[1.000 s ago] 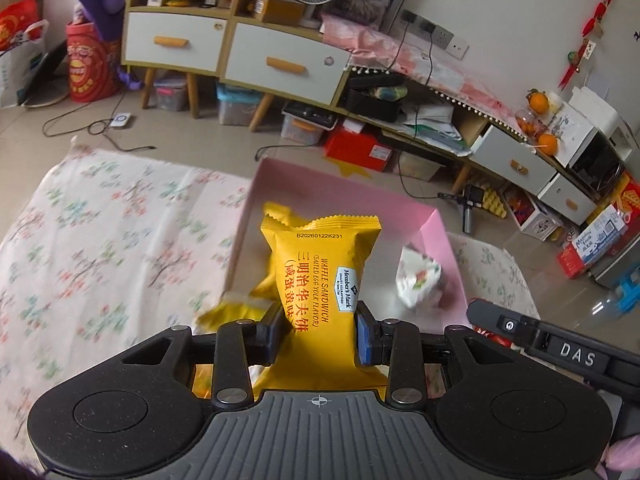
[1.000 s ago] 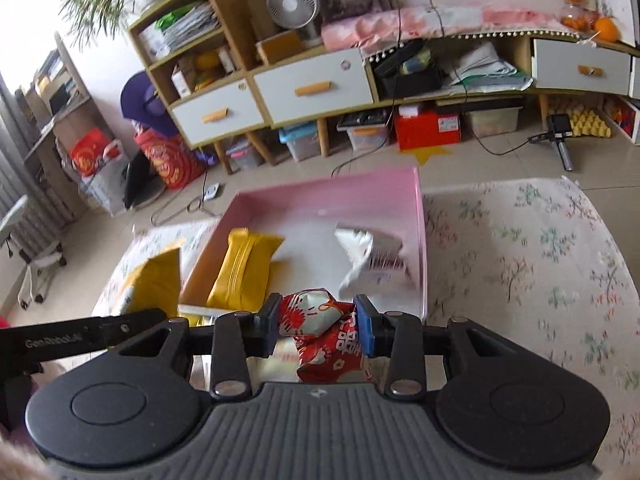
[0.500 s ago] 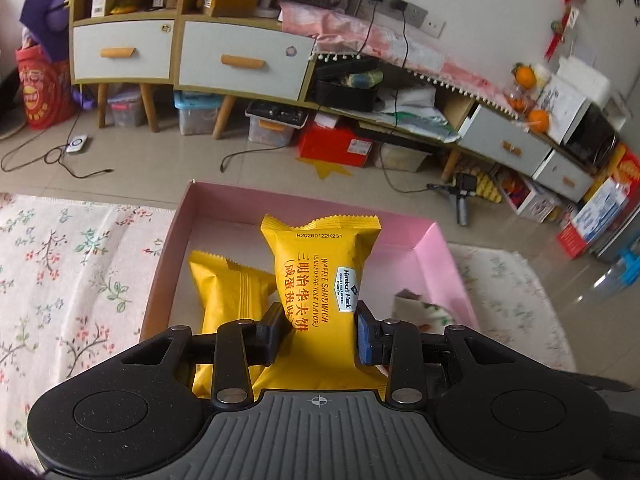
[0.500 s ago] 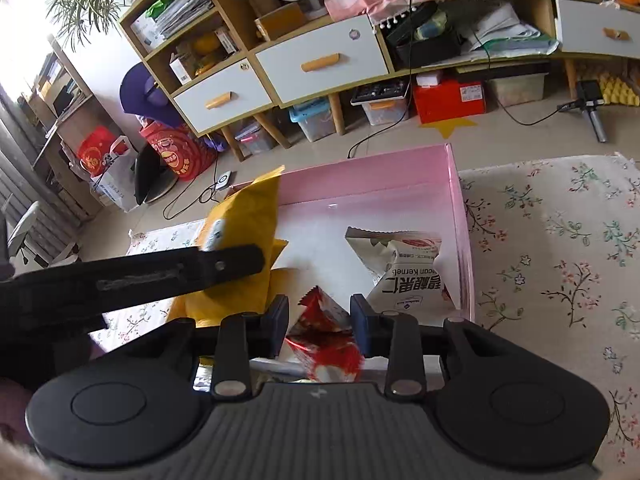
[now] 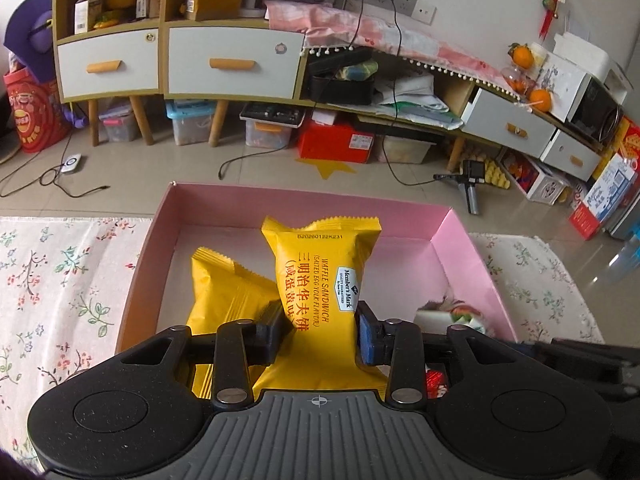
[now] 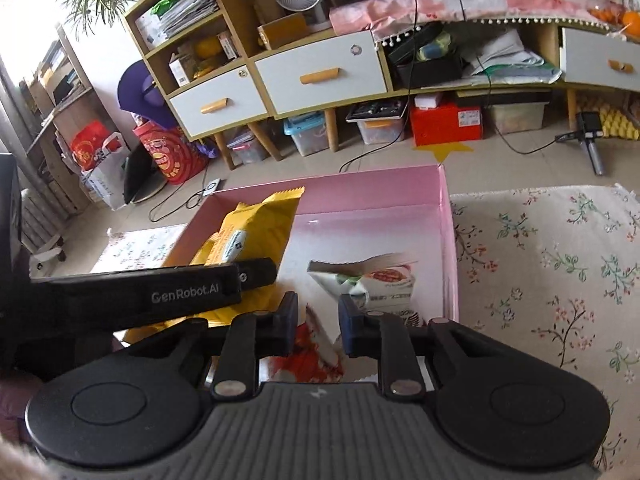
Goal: Organize snacks
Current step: 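Lower both packs into the pink box and open both tools, then move both tools back over the snack pile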
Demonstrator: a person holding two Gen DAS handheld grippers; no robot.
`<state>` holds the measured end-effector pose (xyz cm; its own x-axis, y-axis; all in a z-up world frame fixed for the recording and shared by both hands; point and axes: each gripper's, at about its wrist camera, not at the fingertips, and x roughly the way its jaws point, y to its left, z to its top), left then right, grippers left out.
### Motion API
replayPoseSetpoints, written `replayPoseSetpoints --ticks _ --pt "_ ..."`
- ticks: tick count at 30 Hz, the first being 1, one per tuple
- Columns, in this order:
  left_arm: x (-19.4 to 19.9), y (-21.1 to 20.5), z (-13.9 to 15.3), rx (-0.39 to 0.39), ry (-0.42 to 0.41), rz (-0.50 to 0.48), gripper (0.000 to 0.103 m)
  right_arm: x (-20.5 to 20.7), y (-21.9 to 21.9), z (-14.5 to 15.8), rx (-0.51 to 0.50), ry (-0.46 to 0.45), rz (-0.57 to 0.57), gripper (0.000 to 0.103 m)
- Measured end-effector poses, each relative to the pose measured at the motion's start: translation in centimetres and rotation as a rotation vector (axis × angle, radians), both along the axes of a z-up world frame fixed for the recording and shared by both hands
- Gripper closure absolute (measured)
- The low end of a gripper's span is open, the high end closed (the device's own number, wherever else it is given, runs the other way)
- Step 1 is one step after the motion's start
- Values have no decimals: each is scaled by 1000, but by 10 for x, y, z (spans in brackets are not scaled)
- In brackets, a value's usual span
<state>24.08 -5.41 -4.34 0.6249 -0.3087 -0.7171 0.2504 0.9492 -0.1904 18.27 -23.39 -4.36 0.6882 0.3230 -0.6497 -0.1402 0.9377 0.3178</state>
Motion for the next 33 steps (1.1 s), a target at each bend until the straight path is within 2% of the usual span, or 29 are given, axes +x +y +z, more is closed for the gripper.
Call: replayPoseSetpoints --ticks 4,8,15,20,22,24,33 --pt "1 -1 -2 11 -11 -3 64 3 -1 0 -3 -23 -26 86" --pt "-1 -1 1 17 -31 -6 59 1 -4 4 26 -36 -30 79" --pt "-9 4 11 8 -43 6 44 -5 -10 18 49 -65 -29 72" --pt "-21 9 19 9 -45 8 34 -12 -11 27 24 -68 -21 70" --pt "-26 11 23 15 -44 11 27 -16 -11 29 19 -63 -22 62" --pt "-32 12 27 18 -45 19 23 -20 -12 32 6 -65 -32 41" --pt "-67 20 45 28 -53 34 11 -43 -19 45 1 -58 -66 17"
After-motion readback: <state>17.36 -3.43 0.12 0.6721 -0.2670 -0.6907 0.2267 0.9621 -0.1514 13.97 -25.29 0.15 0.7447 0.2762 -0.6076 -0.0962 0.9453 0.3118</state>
